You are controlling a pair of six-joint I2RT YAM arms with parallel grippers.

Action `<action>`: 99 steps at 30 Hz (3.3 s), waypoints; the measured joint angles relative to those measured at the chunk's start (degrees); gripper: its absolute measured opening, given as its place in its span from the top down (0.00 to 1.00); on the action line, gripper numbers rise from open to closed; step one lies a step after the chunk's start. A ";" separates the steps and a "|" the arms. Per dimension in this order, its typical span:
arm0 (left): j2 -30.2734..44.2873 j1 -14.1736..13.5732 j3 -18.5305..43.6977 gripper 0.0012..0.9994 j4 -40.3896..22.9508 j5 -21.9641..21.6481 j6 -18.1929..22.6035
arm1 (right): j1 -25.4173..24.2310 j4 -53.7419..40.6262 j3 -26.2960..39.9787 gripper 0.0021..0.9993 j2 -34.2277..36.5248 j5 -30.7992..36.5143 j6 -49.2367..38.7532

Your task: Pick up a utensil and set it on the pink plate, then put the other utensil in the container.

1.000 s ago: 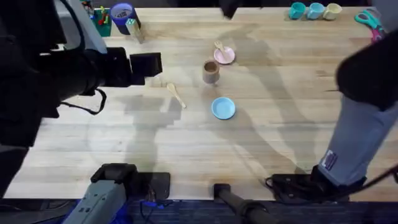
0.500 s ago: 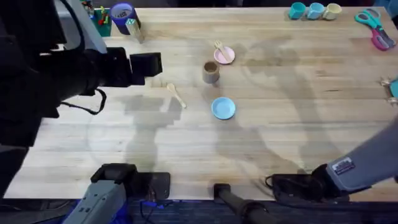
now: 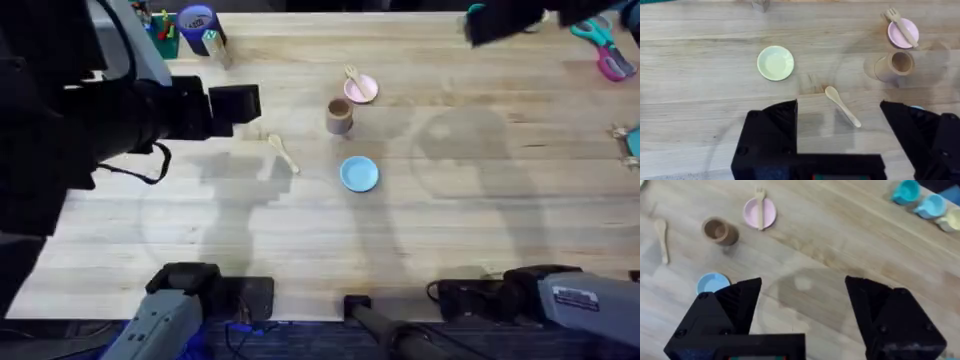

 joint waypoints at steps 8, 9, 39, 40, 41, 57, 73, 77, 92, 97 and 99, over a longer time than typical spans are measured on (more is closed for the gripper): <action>0.00 0.00 0.00 0.01 -0.05 0.00 0.00 | 0.02 3.81 -5.13 0.00 5.50 -12.87 -10.49; 0.02 0.00 0.00 0.01 -0.04 0.00 0.00 | 0.01 3.83 -5.15 0.00 6.87 -14.70 -11.82; 0.00 0.00 0.00 0.01 -0.02 0.00 0.00 | -4.94 2.05 -5.85 0.00 18.78 -35.03 -34.29; 0.00 0.00 0.00 0.01 -0.03 0.00 0.00 | -4.94 2.66 -5.85 0.00 18.78 -35.08 -34.44; 0.00 0.00 0.00 0.01 -0.04 0.00 0.00 | -4.94 2.92 -5.85 0.00 18.78 -35.15 -34.48; 0.00 0.00 0.00 0.01 -0.02 0.35 0.00 | -4.94 3.14 -8.61 0.00 18.78 -41.86 -47.87; 0.79 0.00 0.05 0.01 -0.31 2.38 -3.75 | -4.94 3.36 -8.63 0.00 18.78 -42.61 -49.28; 4.73 0.00 0.15 0.01 -2.66 2.36 -8.88 | -4.94 3.32 -8.63 0.00 18.78 -42.61 -49.26; 26.99 -12.87 5.86 0.01 -3.36 -9.91 -34.60 | -4.94 1.95 -8.63 0.00 18.80 -42.61 -49.00; 32.97 -14.63 9.04 0.01 -3.88 -10.91 -39.04 | -4.94 1.86 -8.63 0.00 18.78 -42.61 -49.00; 33.83 -15.25 9.16 0.01 -3.87 -10.99 -40.27 | -4.94 1.86 -8.63 0.00 18.78 -42.61 -49.00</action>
